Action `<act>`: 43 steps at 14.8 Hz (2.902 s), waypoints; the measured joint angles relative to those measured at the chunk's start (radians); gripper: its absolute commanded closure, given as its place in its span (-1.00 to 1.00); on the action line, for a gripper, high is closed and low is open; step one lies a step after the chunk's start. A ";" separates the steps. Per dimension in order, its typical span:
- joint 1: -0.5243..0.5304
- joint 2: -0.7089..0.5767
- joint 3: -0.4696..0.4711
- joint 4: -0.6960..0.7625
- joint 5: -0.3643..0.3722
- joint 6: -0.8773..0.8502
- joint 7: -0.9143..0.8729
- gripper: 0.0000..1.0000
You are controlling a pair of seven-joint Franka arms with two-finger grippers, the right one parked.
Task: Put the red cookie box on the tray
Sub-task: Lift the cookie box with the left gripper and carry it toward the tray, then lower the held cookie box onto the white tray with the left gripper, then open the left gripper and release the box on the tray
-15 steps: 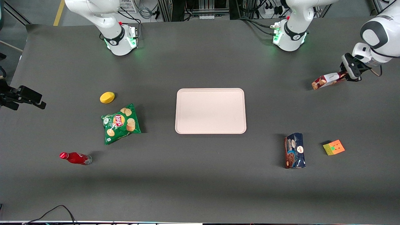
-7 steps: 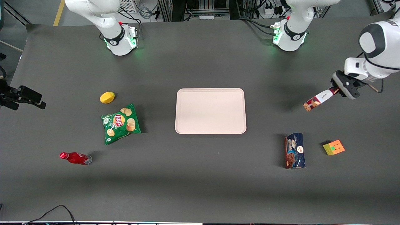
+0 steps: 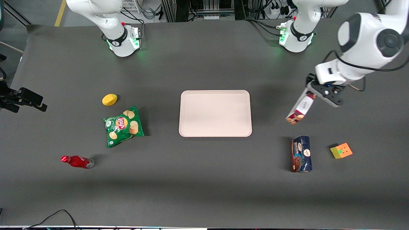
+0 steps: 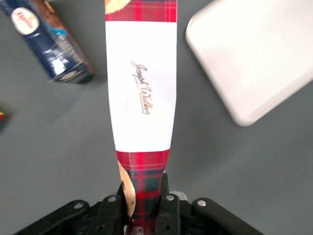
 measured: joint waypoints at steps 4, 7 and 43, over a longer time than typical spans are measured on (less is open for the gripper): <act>-0.141 0.049 -0.045 0.062 -0.042 0.054 -0.469 1.00; -0.243 0.162 -0.083 0.076 0.007 0.212 -0.773 1.00; -0.413 0.503 -0.085 0.243 0.210 0.299 -1.229 -1.00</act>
